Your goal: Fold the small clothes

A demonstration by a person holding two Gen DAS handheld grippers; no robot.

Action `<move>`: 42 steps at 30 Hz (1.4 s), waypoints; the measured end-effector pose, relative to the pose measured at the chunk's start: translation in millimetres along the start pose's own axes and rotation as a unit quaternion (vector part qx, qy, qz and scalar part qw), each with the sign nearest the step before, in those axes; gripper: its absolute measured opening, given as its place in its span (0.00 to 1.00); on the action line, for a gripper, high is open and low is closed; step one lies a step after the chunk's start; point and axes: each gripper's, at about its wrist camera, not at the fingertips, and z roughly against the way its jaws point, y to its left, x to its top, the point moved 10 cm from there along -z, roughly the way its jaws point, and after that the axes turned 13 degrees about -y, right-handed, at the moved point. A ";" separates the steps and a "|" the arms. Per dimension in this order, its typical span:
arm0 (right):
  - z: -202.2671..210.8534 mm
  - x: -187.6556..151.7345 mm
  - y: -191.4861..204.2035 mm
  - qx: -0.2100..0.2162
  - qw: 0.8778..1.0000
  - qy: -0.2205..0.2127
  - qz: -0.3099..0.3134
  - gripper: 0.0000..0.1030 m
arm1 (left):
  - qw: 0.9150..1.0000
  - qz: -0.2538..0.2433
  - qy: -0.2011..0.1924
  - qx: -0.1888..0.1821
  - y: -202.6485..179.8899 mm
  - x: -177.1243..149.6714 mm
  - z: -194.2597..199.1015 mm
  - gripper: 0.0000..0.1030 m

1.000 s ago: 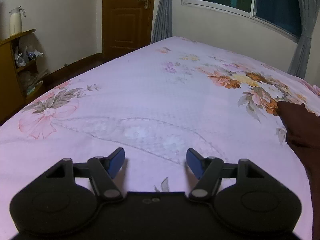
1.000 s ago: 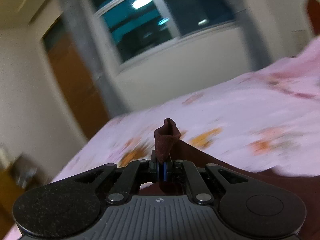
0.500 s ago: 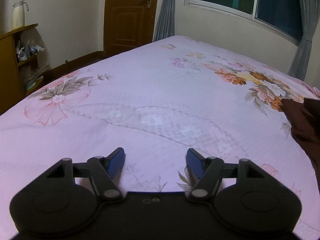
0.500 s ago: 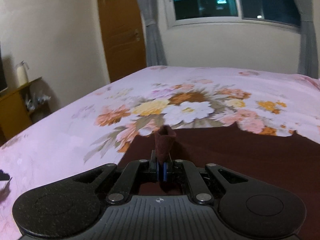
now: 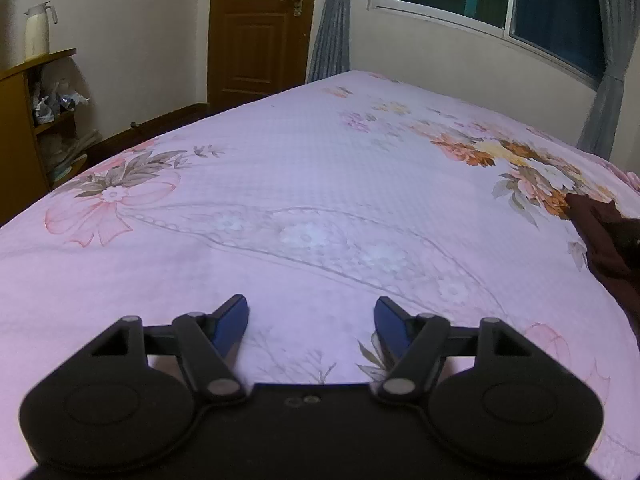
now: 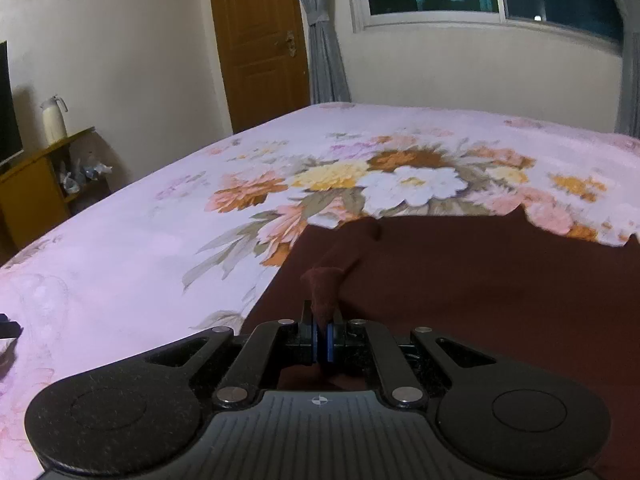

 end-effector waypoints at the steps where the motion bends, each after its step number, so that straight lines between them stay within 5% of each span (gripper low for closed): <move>1: -0.6 -1.5 1.0 0.000 1.000 0.000 -0.001 0.04 | 1.000 0.001 0.000 0.002 0.5 0.5 0.5 0.68; 14: -8.8 -13.4 14.0 0.001 1.000 0.017 0.013 0.07 | 1.000 -0.007 0.002 0.016 -1.1 -0.2 9.8 0.68; 15: -8.8 -14.2 14.5 0.004 1.000 0.018 0.007 0.12 | 1.000 -0.009 0.003 0.015 -4.2 -0.9 10.4 0.68; 17: -6.6 -15.4 20.4 0.032 0.999 0.022 -0.021 0.46 | 1.000 -0.014 0.004 0.012 -11.1 -1.0 10.5 0.68; 19: 3.1 -12.8 33.0 0.068 0.997 0.010 -0.029 0.56 | 1.000 -0.014 0.006 0.005 -20.0 -0.5 11.6 0.68; 22: 23.2 -4.0 32.6 0.067 0.997 -0.009 -0.028 0.56 | 1.000 -0.014 0.006 -0.007 -39.6 5.9 12.9 0.68; 28: 99.7 20.7 -45.3 -0.018 0.997 -0.056 -0.040 0.56 | 0.992 0.036 -0.010 -0.120 -142.4 38.2 1.2 0.66; 32: 157.7 24.6 -110.9 -0.108 0.991 -0.073 -0.030 0.56 | 0.981 0.043 0.021 -0.188 -225.6 38.2 -20.8 0.62; 34: 185.4 23.1 -141.6 -0.153 0.984 -0.081 -0.032 0.56 | 0.972 0.060 0.037 -0.225 -257.3 35.6 -28.5 0.36; 35: 198.1 21.7 -155.4 -0.170 0.981 -0.086 -0.037 0.56 | 0.966 0.074 0.052 -0.241 -270.8 33.3 -33.6 0.32; 42: 252.8 6.8 -210.3 -0.215 0.970 -0.093 -0.068 0.56 | 0.943 0.134 0.132 -0.276 -313.2 16.3 -69.4 0.29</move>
